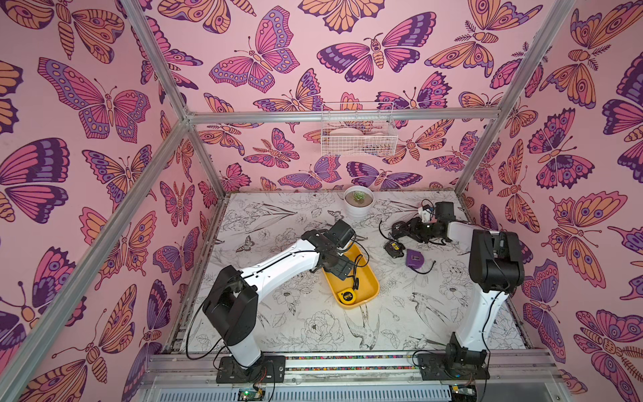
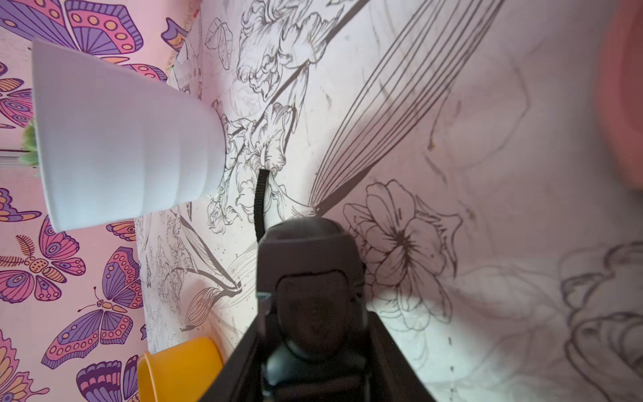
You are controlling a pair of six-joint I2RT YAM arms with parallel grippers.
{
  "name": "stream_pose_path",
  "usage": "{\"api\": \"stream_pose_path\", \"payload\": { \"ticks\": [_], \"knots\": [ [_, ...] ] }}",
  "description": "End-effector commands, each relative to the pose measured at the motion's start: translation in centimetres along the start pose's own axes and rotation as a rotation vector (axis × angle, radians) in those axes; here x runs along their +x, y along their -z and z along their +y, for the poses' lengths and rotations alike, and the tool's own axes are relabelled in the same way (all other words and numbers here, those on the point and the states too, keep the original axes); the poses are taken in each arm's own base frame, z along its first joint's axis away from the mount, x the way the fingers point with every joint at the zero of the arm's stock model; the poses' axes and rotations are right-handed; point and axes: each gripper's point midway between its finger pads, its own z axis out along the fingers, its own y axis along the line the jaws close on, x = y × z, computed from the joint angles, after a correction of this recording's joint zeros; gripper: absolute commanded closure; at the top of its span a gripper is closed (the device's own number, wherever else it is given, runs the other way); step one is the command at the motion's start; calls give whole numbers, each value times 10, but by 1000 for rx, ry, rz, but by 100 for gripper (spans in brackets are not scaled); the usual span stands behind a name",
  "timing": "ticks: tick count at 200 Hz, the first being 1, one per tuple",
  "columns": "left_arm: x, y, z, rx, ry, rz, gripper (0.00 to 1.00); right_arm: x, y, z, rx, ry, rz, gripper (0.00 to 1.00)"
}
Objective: Take the tape measure out of the storage box
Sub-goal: Place the tape measure at the center of the board, then pick up the tape measure from the storage box.
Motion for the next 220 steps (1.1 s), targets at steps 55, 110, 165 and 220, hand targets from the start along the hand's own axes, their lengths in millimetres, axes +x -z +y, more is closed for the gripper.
{"api": "stream_pose_path", "payload": {
  "ticks": [55, 110, 165, 220],
  "knots": [
    [-2, -8, -12, 39, 14, 86, 0, 1, 11, -22, 131, -6, 14, 29],
    [-6, -16, -10, -1, 118, 162, 0, -14, 48, -6, 199, 66, -97, 1],
    [3, -41, 2, -50, 290, 261, 0, -1, 79, 65, 127, 223, -153, 1],
    [7, -64, 29, -136, 411, 295, 1, 29, 85, 112, 58, 331, -151, 1]
  ]
}}
